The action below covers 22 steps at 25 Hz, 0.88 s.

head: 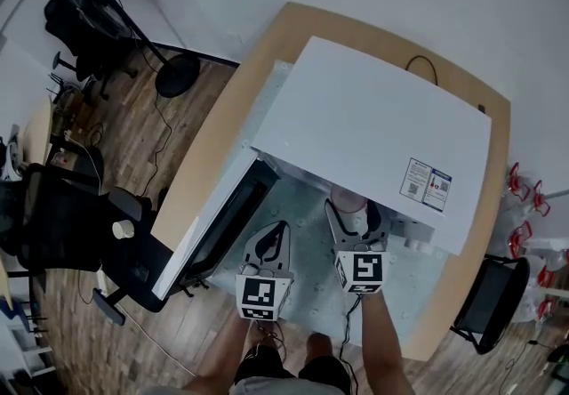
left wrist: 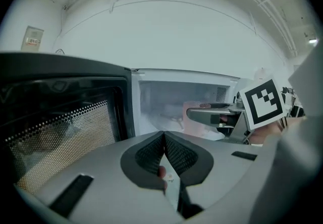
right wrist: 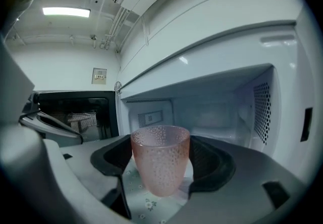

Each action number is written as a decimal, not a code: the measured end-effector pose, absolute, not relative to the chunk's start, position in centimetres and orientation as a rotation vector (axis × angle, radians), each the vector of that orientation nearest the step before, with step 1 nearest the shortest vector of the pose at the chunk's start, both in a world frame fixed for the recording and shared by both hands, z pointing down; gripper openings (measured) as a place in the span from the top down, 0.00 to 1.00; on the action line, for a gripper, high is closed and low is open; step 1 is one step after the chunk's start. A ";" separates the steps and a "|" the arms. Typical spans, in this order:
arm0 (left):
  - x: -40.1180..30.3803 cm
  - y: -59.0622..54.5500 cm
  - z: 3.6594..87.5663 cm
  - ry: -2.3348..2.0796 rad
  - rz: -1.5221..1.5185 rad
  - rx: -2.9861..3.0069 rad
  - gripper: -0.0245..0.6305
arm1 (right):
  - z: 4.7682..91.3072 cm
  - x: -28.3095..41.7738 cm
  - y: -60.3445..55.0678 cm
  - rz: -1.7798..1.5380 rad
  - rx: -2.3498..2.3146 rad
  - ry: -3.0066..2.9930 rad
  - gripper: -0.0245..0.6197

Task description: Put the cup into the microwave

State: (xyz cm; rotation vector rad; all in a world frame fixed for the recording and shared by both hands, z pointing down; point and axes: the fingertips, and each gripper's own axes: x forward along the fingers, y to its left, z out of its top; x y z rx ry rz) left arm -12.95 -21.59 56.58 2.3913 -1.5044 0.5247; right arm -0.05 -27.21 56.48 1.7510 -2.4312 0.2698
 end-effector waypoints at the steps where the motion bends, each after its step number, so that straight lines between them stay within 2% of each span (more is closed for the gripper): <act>1: -13.0 -21.7 56.6 -1.505 0.524 2.390 0.93 | 56.6 -0.1 -27.4 0.270 1.751 -2.430 0.40; 22: -13.6 -22.0 58.2 -1.495 0.529 2.362 0.93 | 57.2 -0.9 -30.8 0.241 1.798 -2.418 0.40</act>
